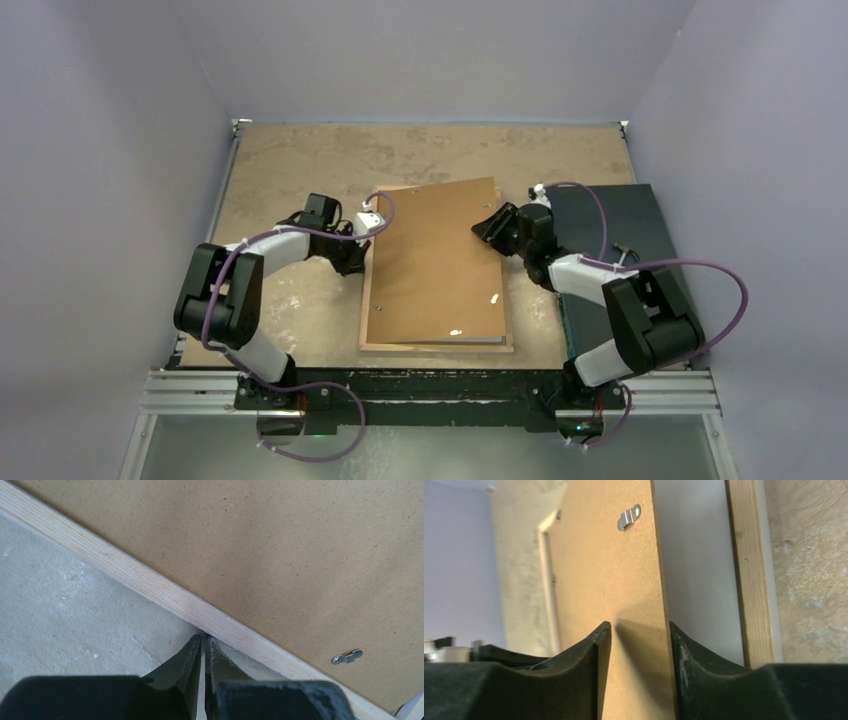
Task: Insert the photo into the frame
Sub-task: Turn over the photo frame item on the photo frame.
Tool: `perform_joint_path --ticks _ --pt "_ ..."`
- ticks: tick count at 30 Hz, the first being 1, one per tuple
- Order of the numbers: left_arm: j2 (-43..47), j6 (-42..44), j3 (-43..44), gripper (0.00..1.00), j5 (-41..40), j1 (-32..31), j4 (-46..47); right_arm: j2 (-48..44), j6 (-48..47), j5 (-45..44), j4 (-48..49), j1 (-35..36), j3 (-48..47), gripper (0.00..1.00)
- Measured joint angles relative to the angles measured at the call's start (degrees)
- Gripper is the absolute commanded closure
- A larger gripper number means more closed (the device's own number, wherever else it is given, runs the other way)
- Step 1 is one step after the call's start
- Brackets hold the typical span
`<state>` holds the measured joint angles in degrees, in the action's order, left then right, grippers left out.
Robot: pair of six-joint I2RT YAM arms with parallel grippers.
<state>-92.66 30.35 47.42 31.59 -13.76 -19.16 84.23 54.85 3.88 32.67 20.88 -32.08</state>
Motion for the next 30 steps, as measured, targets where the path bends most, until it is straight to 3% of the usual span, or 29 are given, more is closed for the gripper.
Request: perform_joint_path --ticks 4,8,10,13,14,15,16,30 --pt "0.09 -1.33 0.07 0.94 -0.09 0.26 -0.24 1.22 -5.18 -2.84 -9.46 2.08 -5.07 0.41" --pt "1.07 -2.27 0.07 0.93 -0.26 0.26 -0.55 2.34 -8.76 -4.79 -16.26 3.82 -8.92 0.39" --pt "2.01 -2.32 0.09 0.93 -0.52 0.31 -0.85 4.09 -9.94 -5.97 -19.21 4.46 -11.15 0.31" --pt "2.97 -2.32 0.13 0.92 -0.83 0.5 -1.16 7.15 -10.82 -7.39 -22.71 5.18 -14.64 0.29" --pt "3.19 -2.29 0.15 0.92 -0.94 0.52 -1.27 8.13 -11.04 -7.87 -23.71 5.68 -15.74 0.25" --pt "3.45 -2.27 0.15 0.92 -0.98 0.63 -1.25 8.7 -11.26 -8.37 -24.44 5.92 -16.61 0.07" --pt "3.67 -2.29 0.17 0.92 -0.96 0.76 -1.18 8.9 -11.34 -8.76 -24.96 6.19 -17.2 0.02" --pt "3.96 -2.27 0.17 0.92 -0.07 1.01 -1.09 8.98 -15.52 -15.61 -36.74 9.62 -21.46 0.01"
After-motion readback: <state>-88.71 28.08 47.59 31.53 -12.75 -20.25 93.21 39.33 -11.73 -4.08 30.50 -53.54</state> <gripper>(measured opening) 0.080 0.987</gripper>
